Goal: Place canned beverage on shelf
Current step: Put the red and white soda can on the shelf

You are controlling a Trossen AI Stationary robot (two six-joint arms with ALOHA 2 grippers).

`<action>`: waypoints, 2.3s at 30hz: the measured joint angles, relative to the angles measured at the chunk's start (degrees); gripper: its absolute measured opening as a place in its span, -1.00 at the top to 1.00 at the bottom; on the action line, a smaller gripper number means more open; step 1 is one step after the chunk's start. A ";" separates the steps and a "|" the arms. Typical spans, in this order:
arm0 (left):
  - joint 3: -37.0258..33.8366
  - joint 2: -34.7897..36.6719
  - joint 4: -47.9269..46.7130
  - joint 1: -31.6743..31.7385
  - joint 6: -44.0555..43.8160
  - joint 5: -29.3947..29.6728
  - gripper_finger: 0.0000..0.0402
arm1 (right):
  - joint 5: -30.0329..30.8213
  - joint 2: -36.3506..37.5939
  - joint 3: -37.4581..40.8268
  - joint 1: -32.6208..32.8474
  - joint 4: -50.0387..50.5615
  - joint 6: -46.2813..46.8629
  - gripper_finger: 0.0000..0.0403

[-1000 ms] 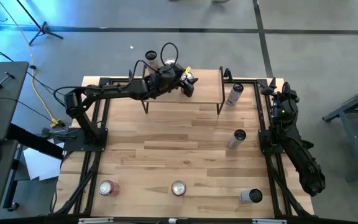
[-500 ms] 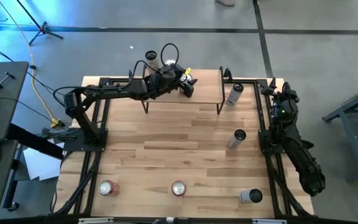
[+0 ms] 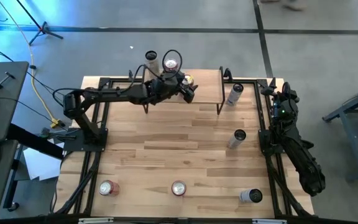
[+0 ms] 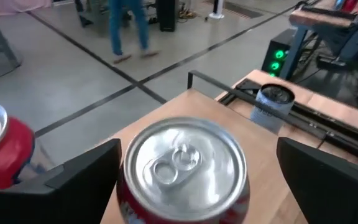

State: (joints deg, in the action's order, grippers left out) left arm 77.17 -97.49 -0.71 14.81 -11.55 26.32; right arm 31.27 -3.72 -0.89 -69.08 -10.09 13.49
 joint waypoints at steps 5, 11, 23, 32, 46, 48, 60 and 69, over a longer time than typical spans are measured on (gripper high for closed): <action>0.00 1.56 -4.49 -2.17 -1.97 3.12 -0.99 | 0.00 0.01 0.02 0.02 0.00 -0.01 -0.63; -0.09 2.73 -9.07 -4.85 -5.61 5.89 -0.99 | 0.02 0.01 0.01 0.00 0.01 -0.02 -0.63; -0.04 4.01 -22.55 -10.91 -18.24 8.83 -0.99 | 0.01 0.01 0.02 0.00 0.01 -0.01 -0.63; -0.09 5.56 -40.39 -18.76 -34.88 8.56 -0.99 | 0.00 0.01 0.02 0.00 0.01 -0.02 -0.63; -0.07 6.15 -44.75 -41.08 -30.43 30.81 -0.99 | 0.00 0.00 0.02 0.02 0.02 0.00 -0.63; -0.04 6.21 -46.83 -44.27 -32.20 31.44 -0.99 | 0.00 0.01 0.01 0.02 0.00 -0.02 -0.63; -3.67 6.11 -49.23 -53.49 -38.75 35.38 -0.99 | 0.00 0.00 0.02 0.01 0.02 0.00 -0.63; -4.15 6.11 -46.00 -52.46 -37.20 40.31 -0.99 | 0.01 0.00 0.01 0.01 0.02 -0.01 -0.63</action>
State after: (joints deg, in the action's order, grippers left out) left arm 73.01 -91.37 -46.72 -37.66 -48.74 66.63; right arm 31.28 -3.72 -0.88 -69.07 -10.07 13.48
